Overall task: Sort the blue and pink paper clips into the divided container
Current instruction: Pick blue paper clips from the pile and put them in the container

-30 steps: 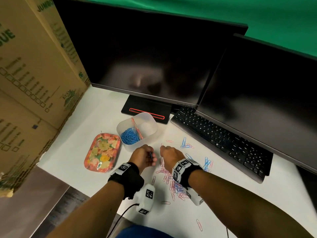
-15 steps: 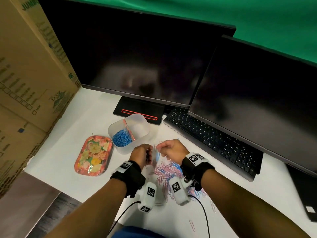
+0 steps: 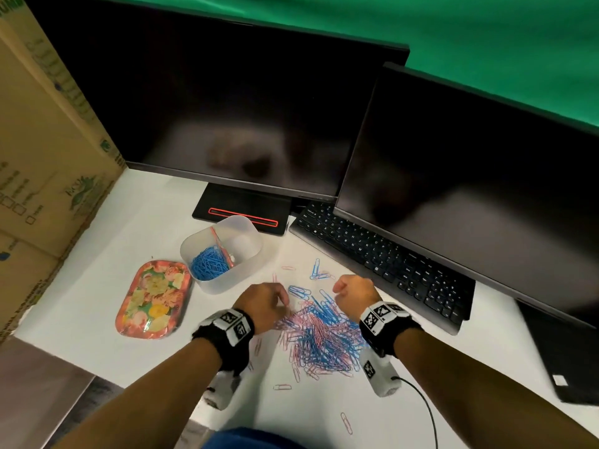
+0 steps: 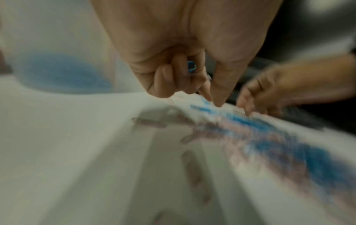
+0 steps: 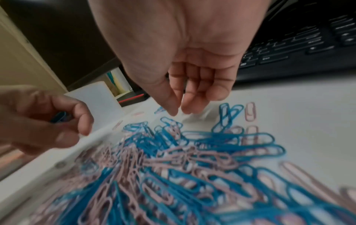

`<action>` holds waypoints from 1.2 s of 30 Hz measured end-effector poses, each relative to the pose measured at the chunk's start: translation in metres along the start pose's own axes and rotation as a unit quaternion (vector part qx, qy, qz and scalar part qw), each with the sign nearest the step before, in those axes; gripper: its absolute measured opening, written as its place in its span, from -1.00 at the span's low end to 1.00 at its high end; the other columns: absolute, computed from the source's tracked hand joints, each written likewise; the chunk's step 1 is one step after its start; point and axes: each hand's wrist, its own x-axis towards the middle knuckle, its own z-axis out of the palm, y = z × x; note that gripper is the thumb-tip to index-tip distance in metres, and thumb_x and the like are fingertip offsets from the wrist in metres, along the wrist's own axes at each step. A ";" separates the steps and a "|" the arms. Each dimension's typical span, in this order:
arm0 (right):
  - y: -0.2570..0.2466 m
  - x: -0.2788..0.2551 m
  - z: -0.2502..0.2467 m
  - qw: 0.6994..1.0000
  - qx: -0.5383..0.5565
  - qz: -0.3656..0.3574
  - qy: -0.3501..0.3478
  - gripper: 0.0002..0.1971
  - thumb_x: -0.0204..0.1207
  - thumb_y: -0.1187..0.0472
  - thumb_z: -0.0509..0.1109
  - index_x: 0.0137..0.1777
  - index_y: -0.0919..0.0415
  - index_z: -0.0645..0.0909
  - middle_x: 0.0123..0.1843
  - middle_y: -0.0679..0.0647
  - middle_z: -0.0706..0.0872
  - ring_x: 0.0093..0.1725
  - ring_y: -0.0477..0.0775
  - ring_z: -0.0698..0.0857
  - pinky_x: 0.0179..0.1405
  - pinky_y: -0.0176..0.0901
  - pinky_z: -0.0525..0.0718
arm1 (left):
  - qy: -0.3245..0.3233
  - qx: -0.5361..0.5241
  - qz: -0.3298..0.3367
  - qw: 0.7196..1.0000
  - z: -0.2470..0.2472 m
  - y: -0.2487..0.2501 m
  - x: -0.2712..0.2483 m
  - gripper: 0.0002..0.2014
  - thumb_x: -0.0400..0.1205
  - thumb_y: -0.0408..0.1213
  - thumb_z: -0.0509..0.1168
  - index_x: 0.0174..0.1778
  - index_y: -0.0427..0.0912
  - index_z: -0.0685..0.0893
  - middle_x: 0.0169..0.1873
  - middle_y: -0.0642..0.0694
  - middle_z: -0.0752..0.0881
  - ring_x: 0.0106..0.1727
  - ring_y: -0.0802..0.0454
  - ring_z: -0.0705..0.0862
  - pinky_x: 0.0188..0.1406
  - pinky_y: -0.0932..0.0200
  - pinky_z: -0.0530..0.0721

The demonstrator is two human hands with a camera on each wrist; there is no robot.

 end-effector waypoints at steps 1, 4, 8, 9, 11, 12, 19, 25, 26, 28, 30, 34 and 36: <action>0.002 0.000 0.004 1.000 -0.005 -0.002 -0.008 -0.82 0.45 0.27 0.32 -0.10 -0.03 0.68 0.04 0.08 0.76 -0.03 0.15 0.74 0.03 -0.12 0.75 | -0.023 0.064 0.022 0.997 0.003 -0.004 -0.002 -0.95 0.47 -0.20 0.42 -0.21 0.04 0.69 -0.34 0.09 0.63 -0.25 0.09 0.62 -0.17 0.20 0.62; -0.001 -0.002 0.013 1.000 -0.018 -0.019 -0.015 -0.81 0.45 0.22 0.42 0.05 0.00 0.67 0.12 0.09 0.72 0.06 0.14 0.72 0.10 -0.09 0.72 | -0.043 0.186 0.067 0.979 0.013 -0.012 -0.005 -0.88 0.53 -0.10 0.37 -0.05 0.07 0.73 -0.10 0.06 0.63 -0.02 0.04 0.65 -0.02 0.18 0.61; -0.006 -0.002 0.020 0.998 -0.053 -0.043 -0.005 -0.76 0.50 0.25 0.41 0.15 0.04 0.65 0.19 0.10 0.71 0.12 0.15 0.71 0.12 -0.10 0.71 | -0.024 0.208 0.081 0.974 0.020 -0.016 -0.006 -0.88 0.57 -0.09 0.27 -0.08 0.04 0.69 -0.04 0.04 0.61 -0.02 -0.03 0.67 -0.11 0.18 0.58; -0.007 -0.002 0.022 0.998 -0.058 -0.039 -0.003 -0.75 0.51 0.28 0.38 0.16 0.04 0.65 0.19 0.11 0.71 0.12 0.17 0.71 0.09 -0.11 0.71 | -0.023 0.209 0.077 0.975 0.021 -0.016 -0.005 -0.89 0.57 -0.09 0.26 -0.08 0.05 0.67 -0.03 0.05 0.60 -0.02 -0.04 0.68 -0.11 0.20 0.56; -0.009 -0.002 0.023 0.998 -0.061 -0.020 -0.004 -0.71 0.52 0.35 0.32 0.18 0.03 0.63 0.21 0.13 0.70 0.12 0.20 0.71 0.03 -0.13 0.69 | -0.019 0.202 0.070 0.977 0.022 -0.017 -0.004 -0.89 0.56 -0.09 0.26 -0.07 0.05 0.66 0.00 0.04 0.60 -0.01 -0.05 0.68 -0.06 0.17 0.59; -0.011 -0.002 0.022 0.998 -0.062 -0.009 -0.009 -0.68 0.52 0.37 0.30 0.19 0.03 0.62 0.23 0.14 0.68 0.14 0.21 0.70 0.01 -0.14 0.67 | -0.015 0.198 0.067 0.978 0.022 -0.017 -0.004 -0.89 0.55 -0.09 0.27 -0.07 0.05 0.65 0.01 0.03 0.60 -0.01 -0.06 0.69 -0.03 0.15 0.61; -0.012 -0.003 0.018 0.997 -0.060 0.016 -0.049 -0.65 0.50 0.37 0.32 0.25 0.06 0.57 0.30 0.15 0.63 0.22 0.22 0.67 0.15 -0.12 0.68 | 0.008 0.067 0.025 0.997 0.012 -0.018 -0.007 -0.98 0.50 -0.23 0.33 -0.22 0.00 0.64 -0.26 0.07 0.69 -0.22 0.06 0.63 -0.18 0.26 0.61; -0.011 -0.006 0.019 0.995 -0.085 -0.015 -0.041 -0.70 0.53 0.28 0.34 0.25 0.08 0.56 0.27 0.13 0.65 0.19 0.19 0.68 0.04 -0.15 0.63 | 0.024 -0.088 -0.007 0.996 0.007 -0.025 -0.009 -0.80 0.51 -0.38 0.39 -0.25 0.07 0.67 -0.32 0.07 0.72 -0.30 0.20 0.65 -0.19 0.41 0.59; -0.011 -0.007 0.020 0.996 -0.084 -0.020 -0.037 -0.71 0.53 0.30 0.33 0.24 0.08 0.57 0.26 0.13 0.66 0.18 0.18 0.69 0.01 -0.17 0.63 | 0.024 -0.100 -0.016 0.995 0.007 -0.027 -0.009 -0.81 0.51 -0.37 0.40 -0.18 0.08 0.69 -0.30 0.04 0.74 -0.28 0.17 0.66 -0.16 0.39 0.59; -0.012 -0.008 0.021 0.996 -0.083 -0.030 -0.031 -0.70 0.54 0.32 0.30 0.24 0.08 0.58 0.25 0.12 0.67 0.18 0.18 0.69 0.00 -0.16 0.63 | 0.012 -0.135 -0.034 0.990 0.004 -0.027 -0.009 -0.74 0.54 -0.39 0.37 0.00 0.09 0.72 -0.27 0.00 0.77 -0.26 0.18 0.68 -0.12 0.40 0.55; -0.011 -0.009 0.021 0.997 -0.066 -0.040 -0.024 -0.70 0.53 0.31 0.27 0.23 0.06 0.60 0.22 0.12 0.69 0.17 0.19 0.69 0.05 -0.14 0.64 | -0.004 -0.202 -0.059 0.978 0.002 -0.023 -0.009 -0.68 0.57 -0.48 0.27 0.04 0.05 0.73 -0.35 0.02 0.74 -0.39 0.25 0.63 -0.23 0.35 0.53; -0.006 -0.003 0.020 0.995 0.084 -0.054 -0.020 -0.74 0.53 0.33 0.23 0.04 0.03 0.68 -0.15 0.03 0.68 -0.18 0.09 0.65 -0.18 -0.22 0.58 | -0.015 -0.401 -0.145 0.904 -0.003 -0.016 -0.009 -0.70 0.51 -0.53 0.07 -0.22 -0.27 0.73 -0.43 -0.15 0.50 -0.58 0.08 0.24 -0.52 0.30 0.18; -0.008 0.002 0.016 0.978 0.207 -0.024 -0.028 -0.73 0.53 0.36 0.18 -0.19 0.05 0.66 -0.36 0.00 0.58 -0.39 0.02 0.51 -0.39 -0.24 0.42 | -0.018 -0.488 -0.146 0.861 -0.002 -0.011 -0.010 -0.74 0.46 -0.51 -0.02 -0.39 -0.28 0.56 -0.44 -0.18 0.40 -0.57 0.07 0.20 -0.52 0.28 0.15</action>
